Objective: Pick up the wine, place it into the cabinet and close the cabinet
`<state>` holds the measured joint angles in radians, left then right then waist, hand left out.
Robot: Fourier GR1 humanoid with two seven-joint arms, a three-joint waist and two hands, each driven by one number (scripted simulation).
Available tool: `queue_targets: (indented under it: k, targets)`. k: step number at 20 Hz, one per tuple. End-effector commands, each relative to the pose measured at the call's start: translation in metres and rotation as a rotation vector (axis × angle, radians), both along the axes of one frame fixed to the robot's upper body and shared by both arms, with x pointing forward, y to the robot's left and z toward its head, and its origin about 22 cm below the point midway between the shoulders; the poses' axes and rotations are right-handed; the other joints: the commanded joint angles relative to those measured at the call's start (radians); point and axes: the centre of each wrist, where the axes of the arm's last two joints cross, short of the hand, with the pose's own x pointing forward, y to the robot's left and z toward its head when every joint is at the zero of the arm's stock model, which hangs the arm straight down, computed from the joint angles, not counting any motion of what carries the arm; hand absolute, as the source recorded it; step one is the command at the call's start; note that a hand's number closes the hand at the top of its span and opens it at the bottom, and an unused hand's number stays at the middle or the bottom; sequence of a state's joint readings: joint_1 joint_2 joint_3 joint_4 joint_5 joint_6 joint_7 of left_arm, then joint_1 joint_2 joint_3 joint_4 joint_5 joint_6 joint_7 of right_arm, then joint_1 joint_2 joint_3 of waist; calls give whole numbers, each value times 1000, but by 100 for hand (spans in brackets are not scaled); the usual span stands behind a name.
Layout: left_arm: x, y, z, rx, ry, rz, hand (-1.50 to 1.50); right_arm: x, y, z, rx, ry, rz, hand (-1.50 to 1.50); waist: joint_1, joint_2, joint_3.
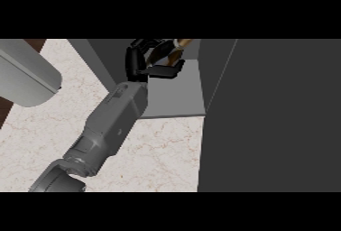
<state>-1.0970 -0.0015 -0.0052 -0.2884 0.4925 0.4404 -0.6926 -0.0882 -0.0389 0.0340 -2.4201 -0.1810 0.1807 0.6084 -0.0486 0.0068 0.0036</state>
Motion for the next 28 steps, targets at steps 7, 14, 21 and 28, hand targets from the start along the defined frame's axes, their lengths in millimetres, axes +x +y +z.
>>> queue_targets:
  k: [7,14,21,28]
  targets:
    - [5,21,-5,-49,44,42,150,-21,5,9,22,-32,46,-150,-10,12,-5]
    - [-4,18,-24,12,58,47,-150,-8,0,14,32,-44,44,-150,-6,13,-5]
    - [-10,22,-37,86,82,107,-150,-10,1,4,18,-27,31,-150,-7,12,-4]
    - [-9,38,-40,177,93,115,-150,-6,4,7,25,-51,57,-150,-26,22,-5]
